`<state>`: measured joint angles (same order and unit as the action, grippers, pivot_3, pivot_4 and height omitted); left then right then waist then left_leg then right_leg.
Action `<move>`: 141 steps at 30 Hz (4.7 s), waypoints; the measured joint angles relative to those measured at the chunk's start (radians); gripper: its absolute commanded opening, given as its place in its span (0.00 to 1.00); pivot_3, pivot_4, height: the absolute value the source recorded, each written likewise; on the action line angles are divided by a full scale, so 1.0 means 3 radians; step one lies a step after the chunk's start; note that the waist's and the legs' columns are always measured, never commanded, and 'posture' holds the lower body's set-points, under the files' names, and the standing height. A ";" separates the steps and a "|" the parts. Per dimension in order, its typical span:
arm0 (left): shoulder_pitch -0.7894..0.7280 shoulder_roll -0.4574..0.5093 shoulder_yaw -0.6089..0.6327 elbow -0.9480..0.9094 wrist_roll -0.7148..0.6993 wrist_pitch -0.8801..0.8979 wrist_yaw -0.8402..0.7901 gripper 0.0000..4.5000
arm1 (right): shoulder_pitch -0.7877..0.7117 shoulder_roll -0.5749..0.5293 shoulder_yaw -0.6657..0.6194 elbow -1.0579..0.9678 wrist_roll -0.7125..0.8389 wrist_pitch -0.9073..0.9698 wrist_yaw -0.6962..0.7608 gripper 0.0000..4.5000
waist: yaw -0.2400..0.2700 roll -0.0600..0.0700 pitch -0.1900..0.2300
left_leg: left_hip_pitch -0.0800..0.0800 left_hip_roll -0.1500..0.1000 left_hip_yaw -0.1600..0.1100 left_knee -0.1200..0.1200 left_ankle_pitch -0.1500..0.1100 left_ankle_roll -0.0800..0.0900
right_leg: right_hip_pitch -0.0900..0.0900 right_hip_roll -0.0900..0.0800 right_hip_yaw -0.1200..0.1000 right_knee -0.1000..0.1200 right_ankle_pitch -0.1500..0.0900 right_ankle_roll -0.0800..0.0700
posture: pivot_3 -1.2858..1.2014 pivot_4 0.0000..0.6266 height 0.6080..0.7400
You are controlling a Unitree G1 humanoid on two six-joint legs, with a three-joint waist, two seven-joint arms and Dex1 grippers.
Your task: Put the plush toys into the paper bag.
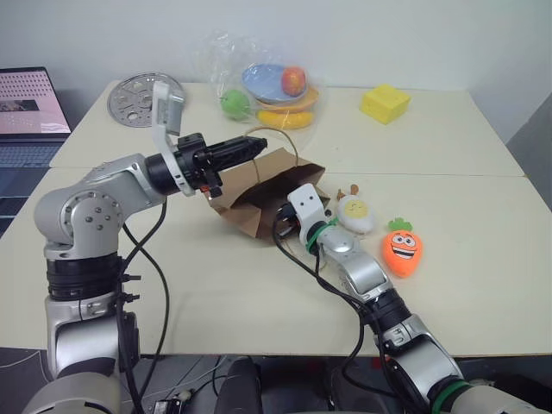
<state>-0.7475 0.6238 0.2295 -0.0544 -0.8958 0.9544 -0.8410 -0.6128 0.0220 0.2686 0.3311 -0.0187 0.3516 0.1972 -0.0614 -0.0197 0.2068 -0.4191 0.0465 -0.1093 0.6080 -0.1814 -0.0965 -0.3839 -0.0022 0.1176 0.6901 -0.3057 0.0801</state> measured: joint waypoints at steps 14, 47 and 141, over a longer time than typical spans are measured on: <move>-0.0780 0.0054 0.0143 0.0288 0.0079 -0.0339 0.0081 0.00 | -0.0138 0.0256 -0.0242 0.0208 0.0042 0.0026 -0.0014 0.01 | -0.0055 0.0000 0.0000 | 0.0001 0.0000 0.0000 -0.0001 0.0000 0.0000 | -0.0001 0.0001 0.0000 0.0005 0.0000 0.0000 | 0.52 0.24 1.00; 0.0335 0.0214 -0.0483 -0.0328 0.0642 -0.0855 -0.0536 0.00 | 0.0417 -0.1859 -0.0162 -0.2499 0.0533 0.0883 0.1655 0.85 | -0.0062 0.0000 0.0000 | -0.0013 -0.0001 0.0004 -0.0003 0.0000 0.0000 | -0.0010 0.0000 0.0003 -0.0012 -0.0006 0.0010 | 0.52 0.24 1.00; 0.0329 0.0196 -0.0232 -0.0206 0.0390 -0.0693 -0.0364 0.00 | 0.1250 -0.3203 -0.0486 -0.2373 0.0334 0.0984 0.2238 0.86 | -0.0001 -0.0002 0.0003 | -0.0023 -0.0003 0.0010 0.0007 0.0000 0.0000 | -0.0009 -0.0003 0.0008 -0.0027 -0.0004 0.0011 | 0.52 0.24 1.00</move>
<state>-0.6489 0.6825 0.1599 -0.1161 -0.7788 0.7464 -0.9502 -0.2379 -0.9388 0.1226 -0.3808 0.0815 0.6468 0.8686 -0.0617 -0.0204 0.2076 -0.4259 0.0457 -0.1064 0.6102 -0.1814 -0.0965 -0.3867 -0.0032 0.1201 0.6821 -0.3069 0.0833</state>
